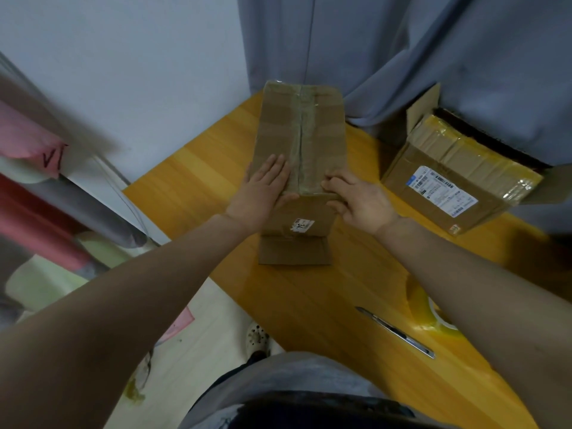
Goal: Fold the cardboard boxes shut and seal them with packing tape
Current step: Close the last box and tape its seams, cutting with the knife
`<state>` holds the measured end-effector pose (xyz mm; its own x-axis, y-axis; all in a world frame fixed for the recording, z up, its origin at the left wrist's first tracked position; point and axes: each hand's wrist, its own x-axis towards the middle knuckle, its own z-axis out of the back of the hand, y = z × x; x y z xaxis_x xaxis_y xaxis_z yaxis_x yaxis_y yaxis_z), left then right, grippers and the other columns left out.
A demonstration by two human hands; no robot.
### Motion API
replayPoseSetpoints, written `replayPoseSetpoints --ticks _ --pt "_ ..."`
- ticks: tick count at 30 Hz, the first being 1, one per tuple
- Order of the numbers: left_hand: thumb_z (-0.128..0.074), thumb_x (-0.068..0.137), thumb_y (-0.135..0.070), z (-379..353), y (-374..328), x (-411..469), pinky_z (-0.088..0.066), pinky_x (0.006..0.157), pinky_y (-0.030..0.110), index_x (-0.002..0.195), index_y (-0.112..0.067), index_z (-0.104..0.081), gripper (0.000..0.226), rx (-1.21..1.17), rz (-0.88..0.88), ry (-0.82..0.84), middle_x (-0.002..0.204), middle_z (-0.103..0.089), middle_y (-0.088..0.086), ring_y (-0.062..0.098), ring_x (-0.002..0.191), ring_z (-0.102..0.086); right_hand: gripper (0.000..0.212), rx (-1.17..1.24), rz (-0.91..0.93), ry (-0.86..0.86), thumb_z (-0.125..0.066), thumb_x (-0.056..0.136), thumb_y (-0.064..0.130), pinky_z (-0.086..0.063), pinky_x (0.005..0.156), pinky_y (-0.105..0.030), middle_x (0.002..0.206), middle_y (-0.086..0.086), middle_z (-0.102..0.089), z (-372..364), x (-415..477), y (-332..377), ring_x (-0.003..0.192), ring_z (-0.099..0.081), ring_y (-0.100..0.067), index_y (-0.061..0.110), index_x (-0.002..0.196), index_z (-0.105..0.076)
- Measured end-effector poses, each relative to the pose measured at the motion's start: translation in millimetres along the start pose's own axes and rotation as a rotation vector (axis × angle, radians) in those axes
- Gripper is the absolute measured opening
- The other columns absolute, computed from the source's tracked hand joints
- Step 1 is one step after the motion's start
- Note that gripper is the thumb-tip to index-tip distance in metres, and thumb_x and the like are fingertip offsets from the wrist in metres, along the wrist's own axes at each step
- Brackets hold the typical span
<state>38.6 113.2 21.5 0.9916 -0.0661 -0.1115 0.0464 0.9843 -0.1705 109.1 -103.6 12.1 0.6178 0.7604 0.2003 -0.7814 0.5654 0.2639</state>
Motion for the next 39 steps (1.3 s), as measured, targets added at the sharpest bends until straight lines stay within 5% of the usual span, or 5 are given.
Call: replayPoseSetpoints --ticks 7,17,21,29,39 --pt "-0.021 0.104 -0.035 -3.1 0.0 -3.7 0.018 0.111 0.048 0.152 -0.019 -0.005 0.053 0.227 -0.130 -0.098 0.160 -0.008 0.002 0.015 0.147 -0.004 0.053 -0.089 -0.130 -0.025 -0.036 0.086 0.058 -0.045 0.055 -0.029 0.114 -0.003 -0.057 4.3 4.9 20.3 0.076 -0.060 -0.022 0.014 0.101 -0.061" --pt "-0.035 0.103 -0.016 -8.8 31.4 10.3 0.008 0.115 0.023 0.147 -0.014 -0.027 0.045 -0.022 -0.432 -0.086 0.155 -0.023 0.006 0.013 0.142 -0.011 0.038 -0.084 0.052 -0.008 -0.037 0.096 0.033 -0.056 0.057 -0.036 0.120 -0.014 -0.060 2.4 1.5 5.7 0.079 -0.066 -0.034 0.008 0.107 -0.063" --pt "-0.030 0.101 -0.033 -5.6 44.1 -6.5 -0.010 0.117 0.031 0.135 -0.003 -0.049 0.049 -0.120 -0.474 -0.211 0.143 -0.045 0.014 0.025 0.135 -0.033 0.037 -0.017 0.005 0.039 -0.048 0.090 0.024 -0.055 0.067 -0.035 0.137 -0.005 -0.052 10.3 -6.5 2.9 0.098 -0.065 -0.028 0.013 0.123 -0.061" --pt "-0.054 0.083 0.001 -18.0 6.7 5.3 -0.045 0.097 0.053 0.128 -0.002 -0.057 0.045 -0.079 -0.480 -0.283 0.131 -0.057 0.018 0.037 0.117 -0.057 0.045 -0.204 -0.109 -0.080 -0.034 0.091 0.047 -0.029 0.038 -0.019 0.091 -0.011 -0.063 -4.8 8.3 29.8 0.044 -0.055 -0.029 0.012 0.085 -0.061" --pt "-0.047 0.093 -0.020 -22.9 56.7 -17.3 -0.025 0.114 0.040 0.140 -0.004 -0.042 0.050 -0.046 -0.469 -0.303 0.146 -0.041 0.015 0.030 0.135 -0.039 0.065 -0.065 -0.085 0.224 -0.066 0.085 0.035 -0.052 0.083 -0.037 0.153 0.003 -0.027 18.3 -9.2 9.7 0.124 -0.048 -0.020 0.018 0.141 -0.038"
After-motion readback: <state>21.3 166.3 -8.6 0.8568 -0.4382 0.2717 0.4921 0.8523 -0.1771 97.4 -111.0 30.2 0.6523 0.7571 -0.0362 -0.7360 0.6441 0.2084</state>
